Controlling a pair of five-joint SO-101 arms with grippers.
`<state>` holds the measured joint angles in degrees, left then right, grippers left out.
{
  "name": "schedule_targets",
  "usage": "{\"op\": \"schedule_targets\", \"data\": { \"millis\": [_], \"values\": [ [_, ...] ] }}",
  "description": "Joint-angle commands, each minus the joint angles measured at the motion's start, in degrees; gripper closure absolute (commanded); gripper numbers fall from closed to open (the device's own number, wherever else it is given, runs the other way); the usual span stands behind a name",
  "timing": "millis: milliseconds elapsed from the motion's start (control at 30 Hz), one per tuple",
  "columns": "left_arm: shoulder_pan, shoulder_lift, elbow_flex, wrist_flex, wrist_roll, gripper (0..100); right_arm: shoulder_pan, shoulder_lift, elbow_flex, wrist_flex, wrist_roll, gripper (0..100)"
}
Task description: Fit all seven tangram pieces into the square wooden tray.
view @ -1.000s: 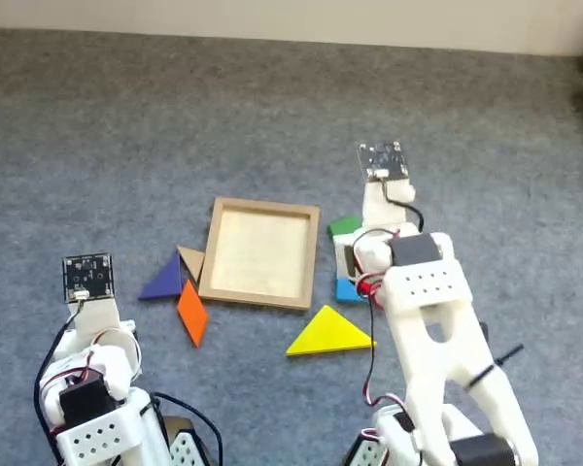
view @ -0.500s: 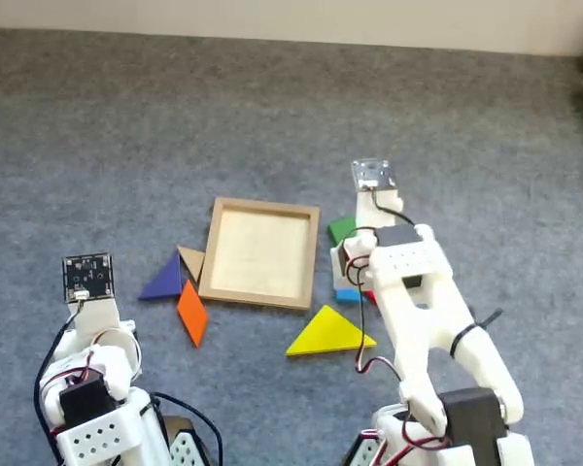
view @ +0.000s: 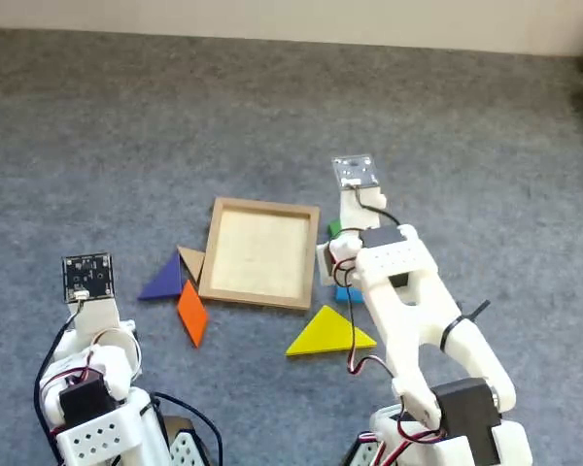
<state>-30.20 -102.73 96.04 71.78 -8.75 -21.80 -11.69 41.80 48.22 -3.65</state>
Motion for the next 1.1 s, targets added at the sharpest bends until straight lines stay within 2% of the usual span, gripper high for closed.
{"op": "schedule_targets", "data": {
  "millis": [0, 167, 500, 1067],
  "values": [
    [-0.8, -1.8, 1.1, 0.2, 0.5, 99, -0.3, -0.3, -3.6, -1.0, -2.4, 68.0],
    [-0.9, -1.8, 1.1, 0.2, 0.5, 99, -0.1, 2.9, -3.6, -2.7, -2.4, 64.6],
    [-0.7, -1.8, 1.1, 0.2, 0.5, 99, 5.1, 11.1, -9.1, -3.4, -2.4, 64.3],
    [-0.7, -1.8, 1.1, 0.2, 0.5, 99, 5.0, 14.7, -9.3, -3.7, -2.4, 64.5]
  ]
}}
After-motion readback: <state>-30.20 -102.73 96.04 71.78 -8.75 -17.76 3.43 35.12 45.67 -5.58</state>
